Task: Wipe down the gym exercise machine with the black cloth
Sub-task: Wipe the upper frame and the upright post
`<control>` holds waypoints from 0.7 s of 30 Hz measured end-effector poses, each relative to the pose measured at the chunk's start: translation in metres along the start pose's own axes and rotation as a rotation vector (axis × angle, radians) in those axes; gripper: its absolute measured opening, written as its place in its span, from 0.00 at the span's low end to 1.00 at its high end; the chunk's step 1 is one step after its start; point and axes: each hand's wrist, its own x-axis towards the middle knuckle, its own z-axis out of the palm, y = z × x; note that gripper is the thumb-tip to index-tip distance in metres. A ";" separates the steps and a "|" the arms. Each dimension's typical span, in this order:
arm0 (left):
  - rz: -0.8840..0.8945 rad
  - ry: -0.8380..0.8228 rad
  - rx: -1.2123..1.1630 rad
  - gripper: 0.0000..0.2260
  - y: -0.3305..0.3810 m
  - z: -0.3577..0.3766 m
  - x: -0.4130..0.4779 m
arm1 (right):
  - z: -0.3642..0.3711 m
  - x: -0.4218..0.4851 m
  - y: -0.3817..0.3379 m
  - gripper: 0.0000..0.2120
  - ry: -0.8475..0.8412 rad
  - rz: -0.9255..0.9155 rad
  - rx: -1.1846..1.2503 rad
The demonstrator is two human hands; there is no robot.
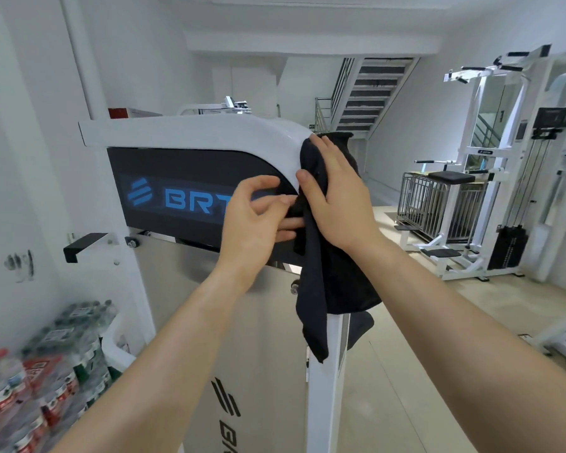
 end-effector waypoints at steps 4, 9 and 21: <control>0.154 0.157 0.181 0.05 -0.005 -0.007 0.008 | 0.006 -0.023 0.005 0.30 0.073 -0.035 -0.026; 0.167 0.159 0.269 0.08 -0.021 -0.010 -0.001 | 0.018 -0.062 0.014 0.34 0.130 0.074 0.042; 0.252 0.140 0.414 0.08 -0.062 0.019 -0.039 | 0.032 -0.096 0.024 0.35 0.169 0.128 0.128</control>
